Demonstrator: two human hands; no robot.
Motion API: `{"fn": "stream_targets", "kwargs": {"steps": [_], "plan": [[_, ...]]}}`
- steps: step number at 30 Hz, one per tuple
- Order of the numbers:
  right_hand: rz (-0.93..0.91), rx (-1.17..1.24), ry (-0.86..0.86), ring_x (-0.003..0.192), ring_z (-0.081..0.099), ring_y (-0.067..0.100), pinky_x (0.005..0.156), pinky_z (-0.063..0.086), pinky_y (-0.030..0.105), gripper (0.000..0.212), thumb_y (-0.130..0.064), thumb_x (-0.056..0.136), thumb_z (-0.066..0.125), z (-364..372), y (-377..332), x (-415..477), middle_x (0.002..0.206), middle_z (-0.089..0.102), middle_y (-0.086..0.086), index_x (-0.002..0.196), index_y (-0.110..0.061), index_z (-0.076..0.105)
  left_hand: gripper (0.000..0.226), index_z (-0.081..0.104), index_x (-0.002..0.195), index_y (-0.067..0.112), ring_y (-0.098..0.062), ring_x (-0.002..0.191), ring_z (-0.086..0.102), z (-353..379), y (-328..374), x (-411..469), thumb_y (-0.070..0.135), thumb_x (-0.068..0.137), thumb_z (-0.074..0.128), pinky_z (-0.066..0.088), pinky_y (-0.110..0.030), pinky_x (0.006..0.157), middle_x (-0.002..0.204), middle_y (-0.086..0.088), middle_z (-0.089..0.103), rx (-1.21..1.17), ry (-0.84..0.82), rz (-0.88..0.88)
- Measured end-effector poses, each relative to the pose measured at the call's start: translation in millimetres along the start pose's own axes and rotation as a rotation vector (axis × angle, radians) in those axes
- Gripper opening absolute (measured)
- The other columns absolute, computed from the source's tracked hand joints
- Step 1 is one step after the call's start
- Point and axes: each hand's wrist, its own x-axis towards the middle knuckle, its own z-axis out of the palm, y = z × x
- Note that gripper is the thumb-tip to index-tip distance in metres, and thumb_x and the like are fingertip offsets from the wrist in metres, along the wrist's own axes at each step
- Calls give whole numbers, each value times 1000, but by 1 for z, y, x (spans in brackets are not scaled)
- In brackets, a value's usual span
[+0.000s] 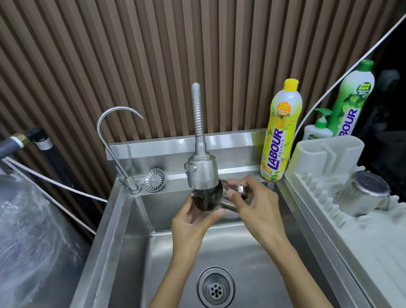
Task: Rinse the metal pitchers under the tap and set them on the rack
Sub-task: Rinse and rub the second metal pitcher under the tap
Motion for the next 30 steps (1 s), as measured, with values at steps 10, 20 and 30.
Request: {"fn": "stream_targets", "kwargs": {"steps": [10, 20, 30], "plan": [[380, 1092, -266, 93, 62, 27, 91, 52, 41, 15, -3, 87, 53, 29, 35, -1, 99, 59, 19, 74, -6, 47, 90, 54, 128, 17, 6, 112, 51, -8, 18, 6, 32, 45, 83, 39, -13, 96, 117, 16, 53, 285, 93, 306], [319, 160, -74, 70, 69, 22, 62, 59, 41, 24, -25, 81, 69, 6, 9, -5, 73, 68, 11, 64, -16, 54, 42, 73, 94, 23, -3, 83, 68, -14, 15, -14, 27, 55, 87, 49, -14, 75, 89, 3, 75, 50, 80, -60], [-214, -257, -45, 92, 59, 30, 72, 47, 34, 15, 0, 81, 53, 33, 12, 8, 100, 61, 10, 94, -5, 58, 34, 57, 78, 11, -8, 61, 52, -8, -23, 35, -20, 78, 42, 44, -17, 60, 65, 0, 57, 58, -265, -408]]}}
